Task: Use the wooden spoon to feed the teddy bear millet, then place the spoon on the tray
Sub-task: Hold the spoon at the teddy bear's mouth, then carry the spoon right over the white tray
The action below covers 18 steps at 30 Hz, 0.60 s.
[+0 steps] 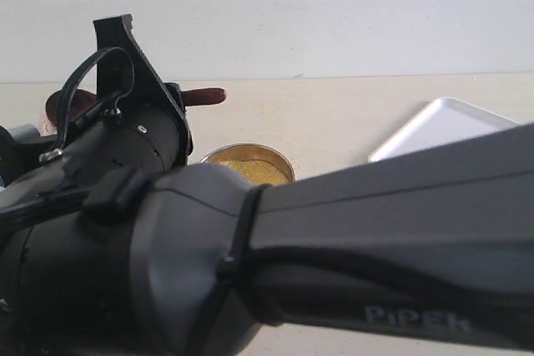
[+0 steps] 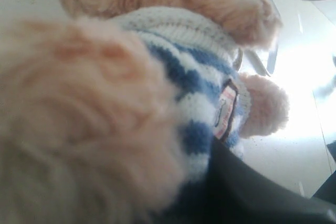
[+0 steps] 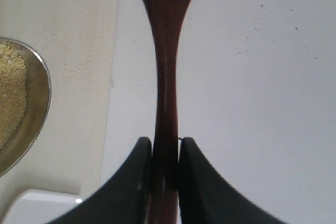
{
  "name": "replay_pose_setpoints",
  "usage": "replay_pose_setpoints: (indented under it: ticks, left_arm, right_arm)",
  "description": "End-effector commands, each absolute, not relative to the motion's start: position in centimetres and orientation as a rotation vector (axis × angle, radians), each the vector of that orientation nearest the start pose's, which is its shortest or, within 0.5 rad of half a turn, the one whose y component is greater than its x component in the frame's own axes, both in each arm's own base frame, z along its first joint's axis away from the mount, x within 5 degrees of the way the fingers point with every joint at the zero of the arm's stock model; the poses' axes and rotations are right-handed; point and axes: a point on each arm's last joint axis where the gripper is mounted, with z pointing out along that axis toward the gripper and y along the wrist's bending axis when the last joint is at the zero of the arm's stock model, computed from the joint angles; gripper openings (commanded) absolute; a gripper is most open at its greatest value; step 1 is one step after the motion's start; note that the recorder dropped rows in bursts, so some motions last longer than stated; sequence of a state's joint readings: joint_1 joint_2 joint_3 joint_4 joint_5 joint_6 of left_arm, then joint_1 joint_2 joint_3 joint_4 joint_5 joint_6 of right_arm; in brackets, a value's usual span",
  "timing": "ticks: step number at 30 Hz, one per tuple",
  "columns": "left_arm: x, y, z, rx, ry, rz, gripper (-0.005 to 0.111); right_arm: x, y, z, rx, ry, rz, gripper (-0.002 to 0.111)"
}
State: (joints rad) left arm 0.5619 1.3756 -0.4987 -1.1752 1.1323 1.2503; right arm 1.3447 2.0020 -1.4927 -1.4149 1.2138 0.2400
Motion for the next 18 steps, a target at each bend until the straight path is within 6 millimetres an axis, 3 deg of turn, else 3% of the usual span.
replay_pose_setpoints:
  ticks: [1, 6, 9, 13, 18]
  left_arm:
    - [19.5, 3.2, 19.9, -0.077, 2.345, -1.083, 0.005]
    - [19.5, 3.2, 19.9, -0.077, 2.345, -1.083, 0.005]
    - [19.5, 3.2, 19.9, -0.077, 2.345, -1.083, 0.005]
    - [19.5, 3.2, 19.9, -0.077, 2.345, -1.083, 0.005]
    - [19.5, 3.2, 19.9, -0.077, 2.345, -1.083, 0.005]
  right_arm:
    - [17.4, 38.3, 25.4, -1.552, 1.273, -1.142, 0.000]
    - [17.5, 38.3, 25.5, -1.544, 1.261, -1.146, 0.000]
    - [18.4, 37.3, 25.6, -1.519, 1.390, -1.102, 0.000]
    - [20.7, 33.9, 27.0, -1.370, 1.766, -0.927, 0.000]
    - [23.3, 28.4, 30.3, -1.132, 2.139, -0.692, 0.000]
